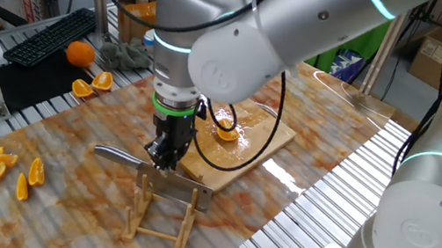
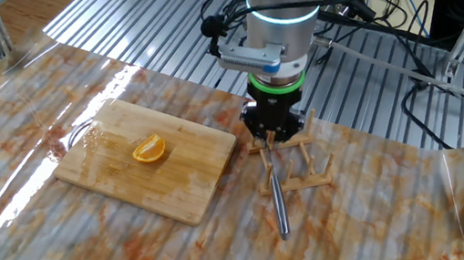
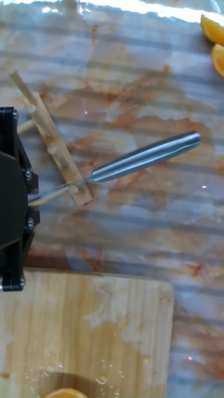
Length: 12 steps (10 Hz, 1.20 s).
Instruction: Chop the orange
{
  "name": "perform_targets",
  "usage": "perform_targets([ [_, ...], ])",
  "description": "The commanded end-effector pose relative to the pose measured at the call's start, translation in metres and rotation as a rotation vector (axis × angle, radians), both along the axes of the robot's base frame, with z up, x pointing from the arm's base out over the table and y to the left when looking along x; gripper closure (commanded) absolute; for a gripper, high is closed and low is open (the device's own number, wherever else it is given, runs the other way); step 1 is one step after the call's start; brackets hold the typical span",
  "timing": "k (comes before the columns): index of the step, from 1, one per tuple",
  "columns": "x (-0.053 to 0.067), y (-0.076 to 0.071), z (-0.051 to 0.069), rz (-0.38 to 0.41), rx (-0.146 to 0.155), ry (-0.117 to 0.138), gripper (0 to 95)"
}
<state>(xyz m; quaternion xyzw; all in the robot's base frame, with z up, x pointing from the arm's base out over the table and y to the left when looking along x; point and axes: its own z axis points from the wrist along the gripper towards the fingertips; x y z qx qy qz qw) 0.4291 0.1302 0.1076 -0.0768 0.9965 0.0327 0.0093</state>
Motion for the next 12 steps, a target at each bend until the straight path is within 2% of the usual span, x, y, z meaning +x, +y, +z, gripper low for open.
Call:
perform_targets([
  [1,-0.003,0.000,0.001,-0.020,-0.004,-0.001,19.0],
  [2,-0.002,0.000,0.000,-0.026,-0.006,0.000,19.0],
  [3,-0.001,0.000,-0.002,-0.021,-0.007,-0.001,0.0],
  [4,-0.001,-0.001,-0.006,-0.009,-0.009,-0.009,19.0],
  [5,0.001,-0.002,-0.011,0.005,-0.013,-0.014,19.0],
  [7,0.004,-0.003,-0.012,0.035,-0.018,-0.011,19.0],
  [12,0.007,-0.006,-0.016,0.045,-0.024,-0.011,19.0],
])
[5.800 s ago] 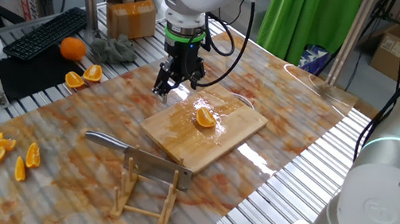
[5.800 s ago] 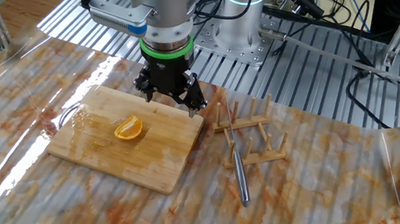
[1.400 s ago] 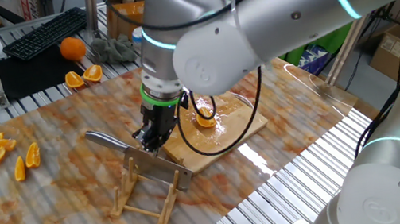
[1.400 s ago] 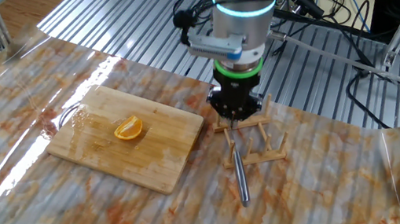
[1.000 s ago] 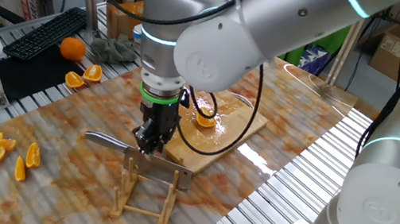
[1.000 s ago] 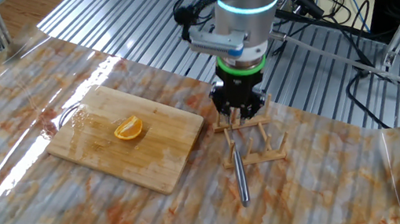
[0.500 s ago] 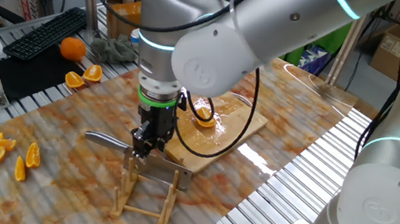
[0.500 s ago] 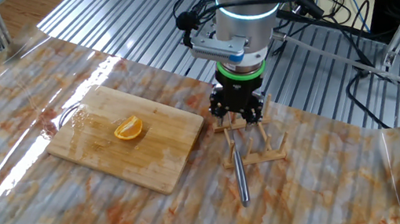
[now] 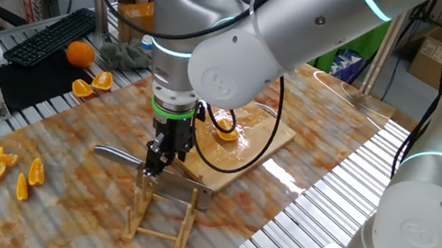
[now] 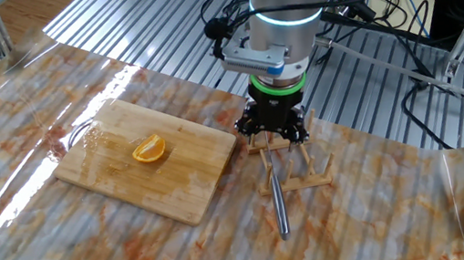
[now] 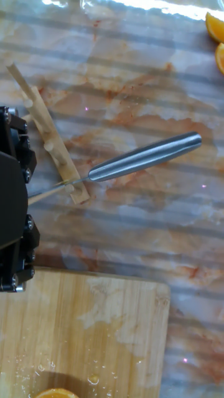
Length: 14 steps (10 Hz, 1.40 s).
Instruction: Chop the orange
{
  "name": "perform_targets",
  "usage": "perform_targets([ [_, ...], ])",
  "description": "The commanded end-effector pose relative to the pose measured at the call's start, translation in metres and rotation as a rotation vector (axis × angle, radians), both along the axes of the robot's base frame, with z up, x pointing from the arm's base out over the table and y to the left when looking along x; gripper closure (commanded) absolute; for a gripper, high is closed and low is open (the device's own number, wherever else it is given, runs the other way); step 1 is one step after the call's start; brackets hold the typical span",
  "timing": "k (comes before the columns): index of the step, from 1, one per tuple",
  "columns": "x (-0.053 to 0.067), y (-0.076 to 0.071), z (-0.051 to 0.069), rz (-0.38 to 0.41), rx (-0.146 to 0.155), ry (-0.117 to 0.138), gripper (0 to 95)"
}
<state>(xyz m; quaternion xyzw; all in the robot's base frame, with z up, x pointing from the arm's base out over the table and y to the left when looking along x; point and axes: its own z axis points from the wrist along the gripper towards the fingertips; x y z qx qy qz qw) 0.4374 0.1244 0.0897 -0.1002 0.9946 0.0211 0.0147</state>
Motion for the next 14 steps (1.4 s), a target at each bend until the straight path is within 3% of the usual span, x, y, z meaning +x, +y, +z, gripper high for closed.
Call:
perform_targets([
  [1,-0.0017,-0.0001,0.0016,-0.003,-0.002,0.006,19.0],
  [2,-0.0016,-0.0014,0.0001,-0.007,-0.002,0.008,19.0],
  [3,-0.0011,-0.0026,-0.0012,-0.009,-0.002,0.012,38.0],
  [14,-0.0005,-0.0043,-0.0032,-0.054,0.004,0.011,38.0],
])
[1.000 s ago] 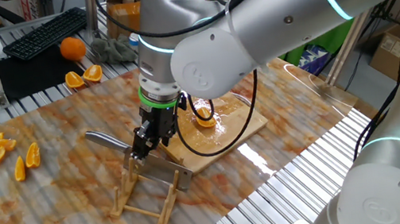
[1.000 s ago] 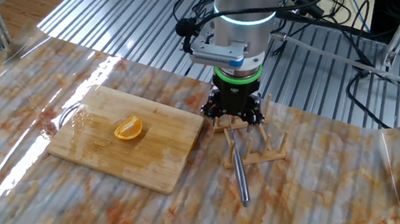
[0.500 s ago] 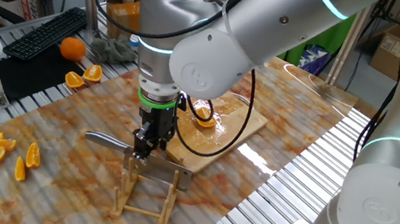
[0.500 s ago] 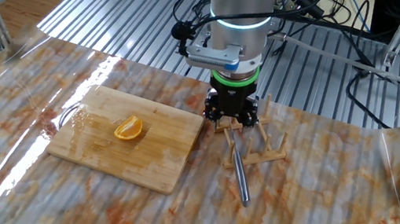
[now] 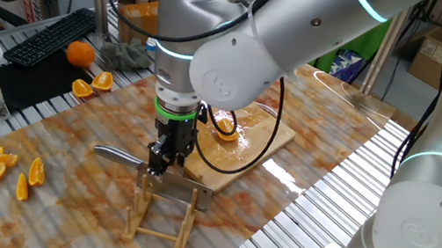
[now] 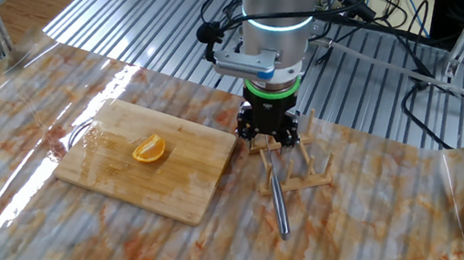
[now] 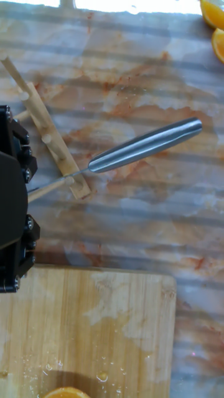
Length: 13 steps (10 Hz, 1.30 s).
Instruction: Chop the orange
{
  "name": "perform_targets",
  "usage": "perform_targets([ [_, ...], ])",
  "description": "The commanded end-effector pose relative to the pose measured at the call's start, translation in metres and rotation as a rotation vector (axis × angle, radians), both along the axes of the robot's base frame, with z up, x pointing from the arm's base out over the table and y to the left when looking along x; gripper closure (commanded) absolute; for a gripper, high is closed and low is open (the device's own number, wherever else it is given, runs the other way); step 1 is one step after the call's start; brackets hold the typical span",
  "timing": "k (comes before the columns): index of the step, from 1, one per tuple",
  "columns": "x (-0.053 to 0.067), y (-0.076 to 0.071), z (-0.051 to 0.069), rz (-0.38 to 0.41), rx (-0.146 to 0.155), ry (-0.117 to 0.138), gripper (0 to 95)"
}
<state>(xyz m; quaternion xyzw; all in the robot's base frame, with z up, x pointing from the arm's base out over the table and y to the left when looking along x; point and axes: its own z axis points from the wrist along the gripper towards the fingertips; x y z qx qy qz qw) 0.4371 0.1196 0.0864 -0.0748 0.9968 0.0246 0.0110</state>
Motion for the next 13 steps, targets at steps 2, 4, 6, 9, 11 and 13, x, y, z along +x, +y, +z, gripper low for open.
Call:
perform_targets([
  [2,-0.0003,0.0004,0.0001,-0.031,-0.021,0.001,19.0],
  [4,-0.0003,0.0004,0.0001,-0.057,-0.034,0.004,19.0],
  [6,-0.0003,0.0004,0.0001,-0.067,-0.029,0.011,19.0],
  [9,-0.0003,0.0004,0.0001,-0.061,-0.017,0.021,19.0],
  [11,0.0009,0.0020,-0.0026,-0.049,-0.017,0.036,19.0],
  [13,0.0028,0.0054,-0.0087,-0.037,-0.024,0.039,19.0],
])
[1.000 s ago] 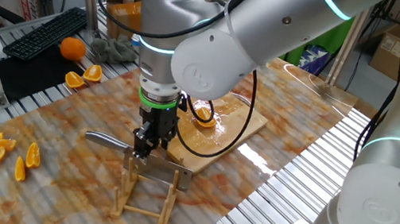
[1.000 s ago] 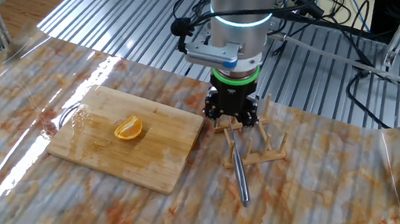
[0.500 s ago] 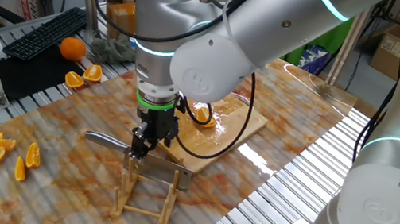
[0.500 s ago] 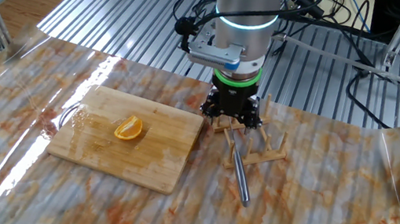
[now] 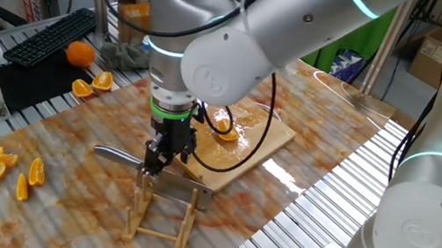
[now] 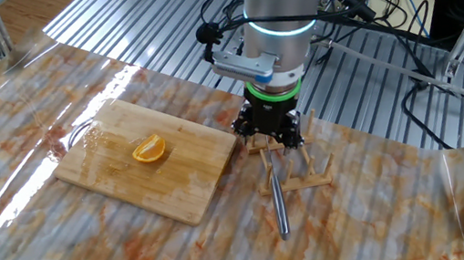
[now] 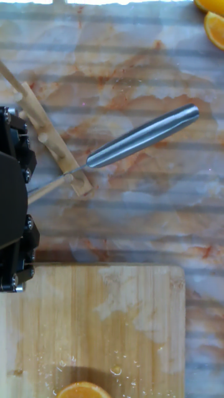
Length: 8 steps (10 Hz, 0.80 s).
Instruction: Chop the orange
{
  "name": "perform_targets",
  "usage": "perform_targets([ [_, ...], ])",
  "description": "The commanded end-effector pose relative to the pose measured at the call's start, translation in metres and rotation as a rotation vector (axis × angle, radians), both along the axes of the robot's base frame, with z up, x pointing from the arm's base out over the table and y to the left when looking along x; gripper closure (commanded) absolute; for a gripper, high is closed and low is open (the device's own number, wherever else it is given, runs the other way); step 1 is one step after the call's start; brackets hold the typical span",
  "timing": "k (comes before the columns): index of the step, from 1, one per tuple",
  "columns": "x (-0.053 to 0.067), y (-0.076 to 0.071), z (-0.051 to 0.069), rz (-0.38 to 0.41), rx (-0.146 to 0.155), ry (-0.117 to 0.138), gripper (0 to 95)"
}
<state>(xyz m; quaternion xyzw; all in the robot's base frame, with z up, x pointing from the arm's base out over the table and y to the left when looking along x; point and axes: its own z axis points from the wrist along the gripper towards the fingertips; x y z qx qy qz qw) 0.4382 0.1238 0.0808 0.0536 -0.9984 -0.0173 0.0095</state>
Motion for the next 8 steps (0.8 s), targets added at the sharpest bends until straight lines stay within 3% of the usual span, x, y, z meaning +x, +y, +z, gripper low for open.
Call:
perform_targets([
  [1,0.002,0.001,-0.003,0.006,-0.007,-0.001,19.0],
  [6,0.006,0.010,-0.023,0.033,-0.008,0.002,19.0],
  [8,0.006,0.010,-0.023,0.035,-0.001,0.007,19.0],
])
